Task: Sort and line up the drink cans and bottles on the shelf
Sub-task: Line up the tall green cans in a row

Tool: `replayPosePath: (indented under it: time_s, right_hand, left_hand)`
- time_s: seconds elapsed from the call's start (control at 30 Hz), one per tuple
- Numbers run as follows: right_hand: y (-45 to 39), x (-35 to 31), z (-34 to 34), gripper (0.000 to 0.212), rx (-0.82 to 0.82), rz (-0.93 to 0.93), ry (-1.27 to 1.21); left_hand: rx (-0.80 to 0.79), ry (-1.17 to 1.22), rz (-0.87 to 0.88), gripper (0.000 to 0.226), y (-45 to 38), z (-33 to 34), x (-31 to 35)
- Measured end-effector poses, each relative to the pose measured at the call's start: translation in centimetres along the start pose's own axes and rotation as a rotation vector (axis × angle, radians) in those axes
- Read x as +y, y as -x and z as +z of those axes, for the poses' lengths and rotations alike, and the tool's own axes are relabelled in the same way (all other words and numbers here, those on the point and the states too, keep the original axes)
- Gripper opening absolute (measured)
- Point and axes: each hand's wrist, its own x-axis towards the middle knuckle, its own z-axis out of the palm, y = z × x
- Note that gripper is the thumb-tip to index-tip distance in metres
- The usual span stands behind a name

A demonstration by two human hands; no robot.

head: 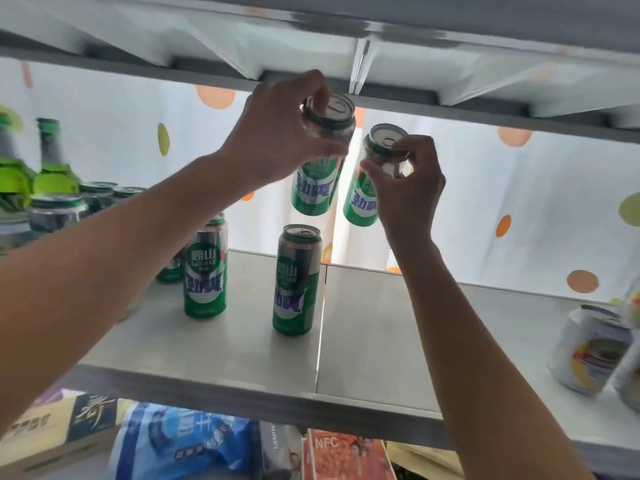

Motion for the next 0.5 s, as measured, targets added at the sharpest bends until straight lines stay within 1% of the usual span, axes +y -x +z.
replayPosePath:
  time_s: [0.1, 0.17, 0.3, 0.43, 0.5]
  right_hand:
    - [0.1, 0.1, 1.9, 0.041, -0.020, 0.049, -0.004]
    - [0.1, 0.5, 2.9, 0.041, -0.053, 0.074, 0.008]
    - [-0.8, 1.1, 4.6, 0.041, -0.208, 0.143, 0.047]
    - [-1.4, 1.5, 5.6, 0.044, -0.325, 0.263, 0.099]
    - [-1.3, 1.4, 6.0, 0.044, -0.359, 0.265, 0.142]
  left_hand:
    - [-0.039, -0.062, -0.049, 0.052, -0.9, -0.6, -2.5]
    - [-0.064, -0.096, -0.127, 0.052, -0.9, -0.6, -4.5]
    - [-0.137, -0.140, -0.329, 0.053, -0.7, 0.0, -7.6]
    - [-0.249, -0.187, -0.372, 0.051, -0.5, 0.7, -9.8]
    - [-0.311, -0.244, -0.350, 0.052, 0.0, 1.1, -10.5]
